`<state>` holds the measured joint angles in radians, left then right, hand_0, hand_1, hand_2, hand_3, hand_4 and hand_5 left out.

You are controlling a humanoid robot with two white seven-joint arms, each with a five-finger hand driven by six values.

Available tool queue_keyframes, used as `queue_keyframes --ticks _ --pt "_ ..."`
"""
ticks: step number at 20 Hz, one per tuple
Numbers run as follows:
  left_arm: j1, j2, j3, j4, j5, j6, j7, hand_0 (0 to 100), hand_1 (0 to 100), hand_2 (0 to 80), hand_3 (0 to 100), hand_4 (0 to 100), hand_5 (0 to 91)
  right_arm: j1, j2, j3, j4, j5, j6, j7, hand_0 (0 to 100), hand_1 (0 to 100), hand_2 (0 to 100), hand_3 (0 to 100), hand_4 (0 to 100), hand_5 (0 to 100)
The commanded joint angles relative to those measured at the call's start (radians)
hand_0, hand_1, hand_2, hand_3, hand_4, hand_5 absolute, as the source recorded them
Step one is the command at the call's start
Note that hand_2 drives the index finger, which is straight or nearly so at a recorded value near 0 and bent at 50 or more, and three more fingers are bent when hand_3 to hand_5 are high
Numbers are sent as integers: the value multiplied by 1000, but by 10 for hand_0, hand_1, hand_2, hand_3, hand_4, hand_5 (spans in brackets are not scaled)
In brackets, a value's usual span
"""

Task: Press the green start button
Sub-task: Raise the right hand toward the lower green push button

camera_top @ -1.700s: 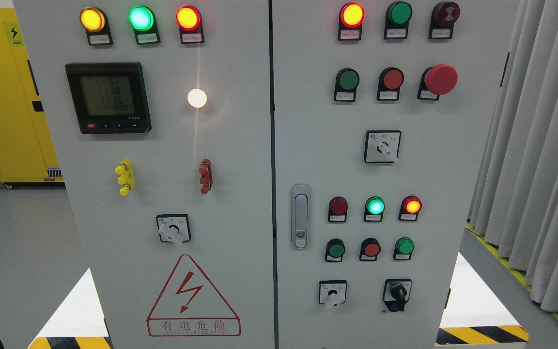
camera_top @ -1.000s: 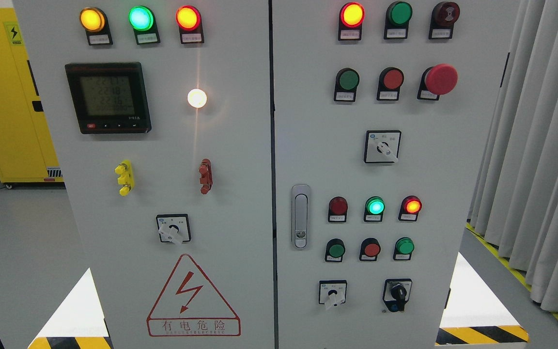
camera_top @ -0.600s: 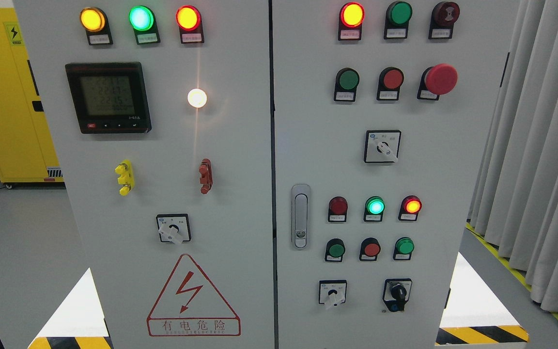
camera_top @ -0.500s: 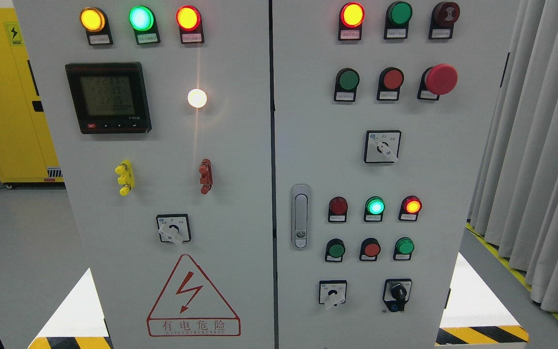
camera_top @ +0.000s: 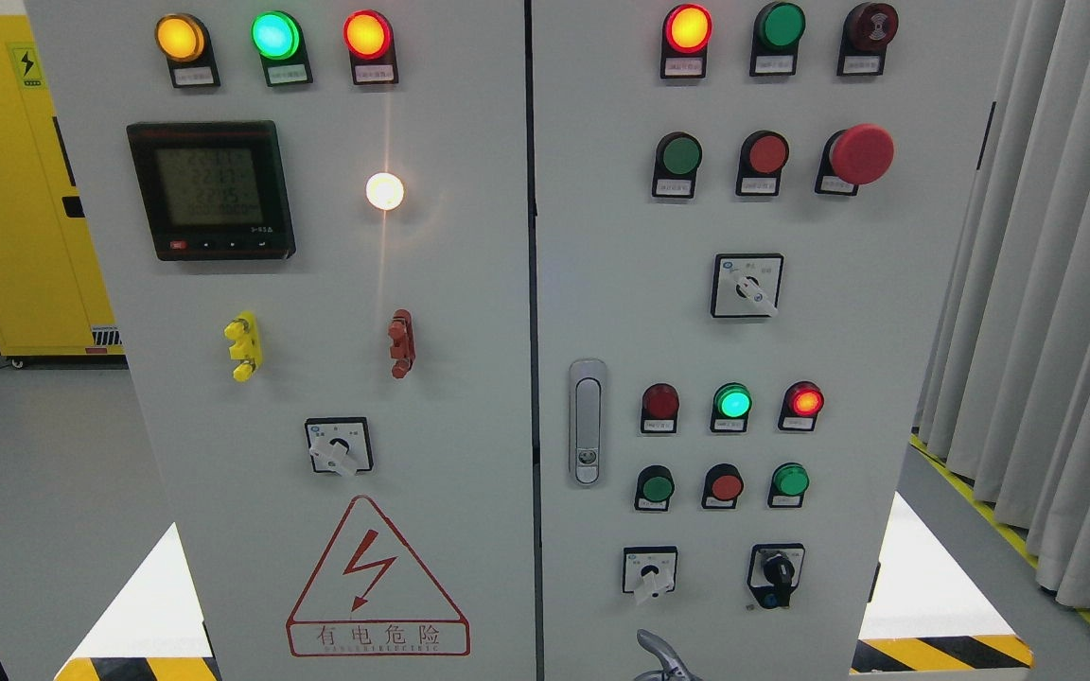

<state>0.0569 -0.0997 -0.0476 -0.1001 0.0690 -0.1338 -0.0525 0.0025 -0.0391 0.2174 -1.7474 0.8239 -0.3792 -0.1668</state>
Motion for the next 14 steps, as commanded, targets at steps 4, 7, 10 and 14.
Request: queue_keyframes --ticks 4,7,10,14 --pt "0 0 0 0 0 0 0 120 556 0 0 0 0 -186 5 -118 77 161 5 4 600 911 0 912 999 1000" --pt "0 0 0 0 0 0 0 120 556 0 0 0 0 -211 5 -116 112 161 5 6 628 915 0 911 997 1000" --pt "0 0 0 0 0 0 0 120 556 0 0 0 0 -236 5 -116 144 161 5 6 663 918 0 910 993 1000" --pt "0 0 0 -1 0 0 0 120 556 0 0 0 0 -254 7 -118 169 161 5 6 691 918 0 907 989 1000"
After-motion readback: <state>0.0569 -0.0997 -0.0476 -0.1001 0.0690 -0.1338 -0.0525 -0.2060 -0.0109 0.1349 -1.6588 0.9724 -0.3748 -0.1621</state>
